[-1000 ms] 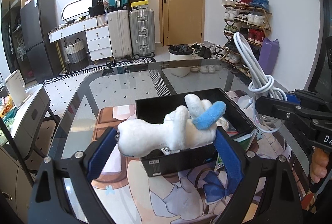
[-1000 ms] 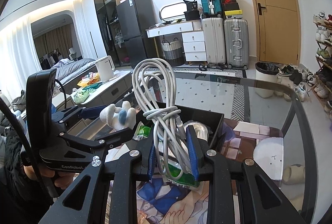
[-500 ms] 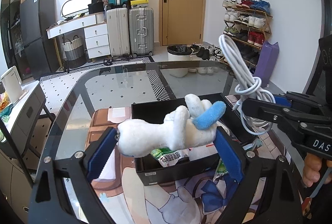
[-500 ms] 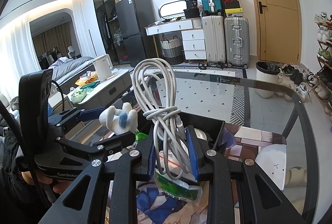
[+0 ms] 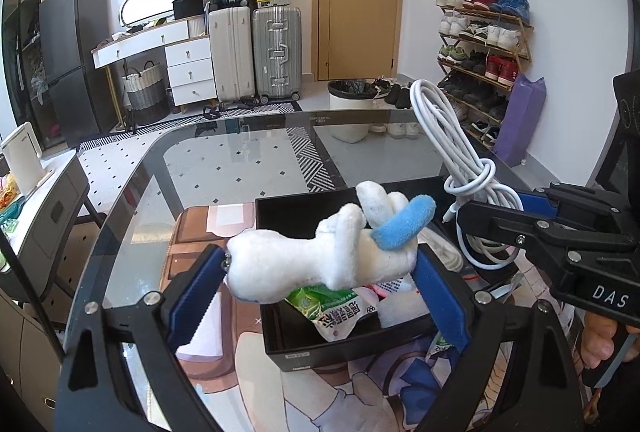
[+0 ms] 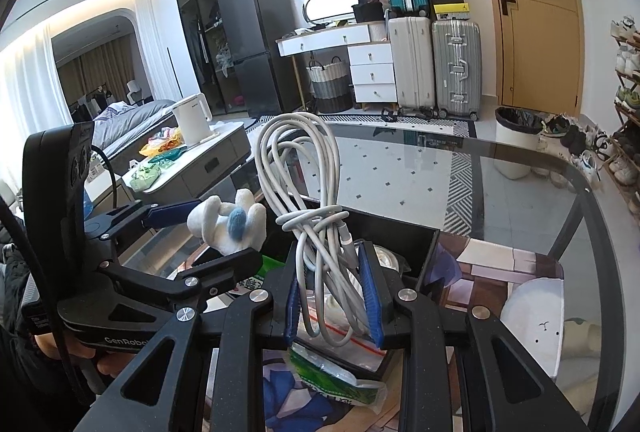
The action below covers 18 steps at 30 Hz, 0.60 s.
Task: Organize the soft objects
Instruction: 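Lift the plush toy with the left while the right carries the cable over the box, then drop the plush toy and white cable into the black box, open both grippers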
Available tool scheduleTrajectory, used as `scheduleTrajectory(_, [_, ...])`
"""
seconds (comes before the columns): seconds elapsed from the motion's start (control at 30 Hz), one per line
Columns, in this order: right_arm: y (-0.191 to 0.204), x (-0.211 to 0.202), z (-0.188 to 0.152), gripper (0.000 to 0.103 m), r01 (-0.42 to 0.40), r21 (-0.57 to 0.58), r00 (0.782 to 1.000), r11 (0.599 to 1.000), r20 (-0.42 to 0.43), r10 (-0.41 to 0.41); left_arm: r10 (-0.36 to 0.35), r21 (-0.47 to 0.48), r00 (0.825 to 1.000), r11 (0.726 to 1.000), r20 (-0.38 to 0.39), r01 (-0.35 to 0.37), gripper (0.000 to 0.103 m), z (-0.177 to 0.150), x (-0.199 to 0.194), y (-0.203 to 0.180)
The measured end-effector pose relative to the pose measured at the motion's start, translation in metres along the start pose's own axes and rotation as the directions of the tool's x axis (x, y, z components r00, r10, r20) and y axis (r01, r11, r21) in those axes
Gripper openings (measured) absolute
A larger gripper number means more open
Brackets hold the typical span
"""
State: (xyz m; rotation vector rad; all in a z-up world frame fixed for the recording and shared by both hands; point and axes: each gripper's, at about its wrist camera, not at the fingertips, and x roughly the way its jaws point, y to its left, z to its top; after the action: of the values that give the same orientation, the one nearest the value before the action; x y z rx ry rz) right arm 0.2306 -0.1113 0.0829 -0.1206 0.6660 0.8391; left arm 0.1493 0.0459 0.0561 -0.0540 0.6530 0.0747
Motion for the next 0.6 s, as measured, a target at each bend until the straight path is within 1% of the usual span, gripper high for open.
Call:
scheduleTrajectory(0.47, [-0.001, 0.023, -0.004, 0.026, 0.029, -0.02, 0.999, 0.999, -0.03, -0.029, 0.015, 0.017, 0.999, 1.0, -0.029, -0.014, 0.093, -0.004, 0.015, -0.003])
scheduleTrajectory(0.6, [-0.001, 0.029, -0.005, 0.026, 0.047, -0.029, 0.998, 0.998, -0.04, -0.048, 0.021, 0.03, 0.999, 0.999, -0.024, -0.021, 0.093, -0.005, 0.016, -0.006])
